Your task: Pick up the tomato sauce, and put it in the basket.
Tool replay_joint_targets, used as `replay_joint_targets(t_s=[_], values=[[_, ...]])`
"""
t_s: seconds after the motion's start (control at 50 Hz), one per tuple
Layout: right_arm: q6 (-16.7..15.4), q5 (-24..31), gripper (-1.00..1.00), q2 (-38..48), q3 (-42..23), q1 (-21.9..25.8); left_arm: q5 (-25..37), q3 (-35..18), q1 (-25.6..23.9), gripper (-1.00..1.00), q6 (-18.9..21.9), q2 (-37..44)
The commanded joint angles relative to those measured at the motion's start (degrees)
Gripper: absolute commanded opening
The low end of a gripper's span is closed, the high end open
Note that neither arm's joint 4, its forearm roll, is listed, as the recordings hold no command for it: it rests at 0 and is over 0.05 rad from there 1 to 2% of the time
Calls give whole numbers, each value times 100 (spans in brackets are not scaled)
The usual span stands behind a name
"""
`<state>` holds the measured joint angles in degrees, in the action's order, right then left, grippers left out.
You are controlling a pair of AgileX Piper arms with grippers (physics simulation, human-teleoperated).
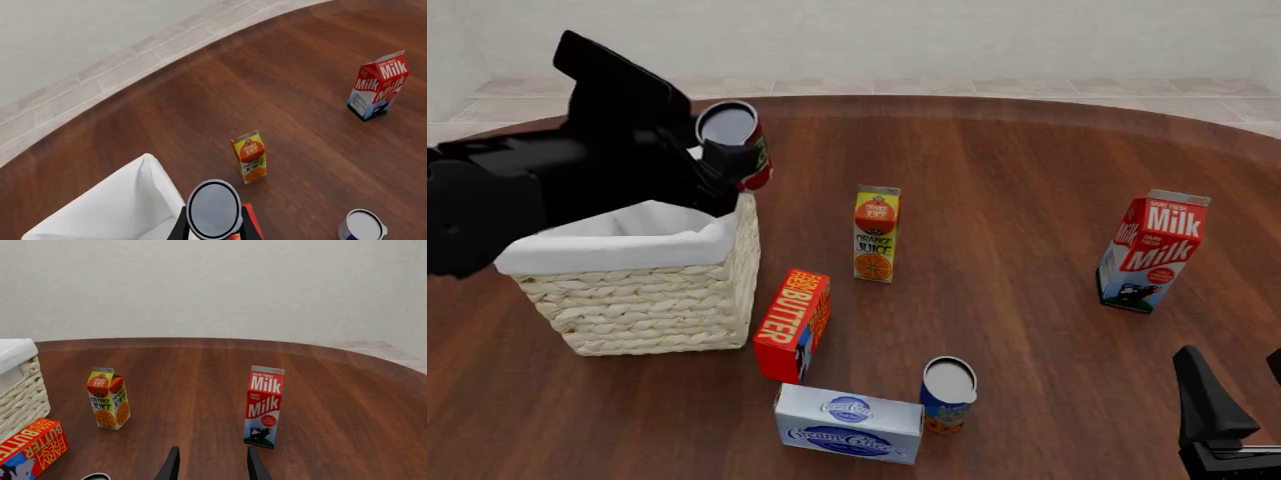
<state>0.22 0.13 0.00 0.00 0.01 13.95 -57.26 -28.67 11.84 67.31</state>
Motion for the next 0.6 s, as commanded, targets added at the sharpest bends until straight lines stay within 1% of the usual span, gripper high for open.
replay_joint_targets(t_s=[0.02, 0.12, 0.6], values=[[-7, -12, 100, 11, -1, -4, -96, -27, 196, -100, 23, 51], [-7, -13, 100, 11, -1, -3, -183, 66, 271, -100, 35, 64], [-8, -11, 100, 11, -1, -3, -45, -256, 921, -100, -102, 58]])
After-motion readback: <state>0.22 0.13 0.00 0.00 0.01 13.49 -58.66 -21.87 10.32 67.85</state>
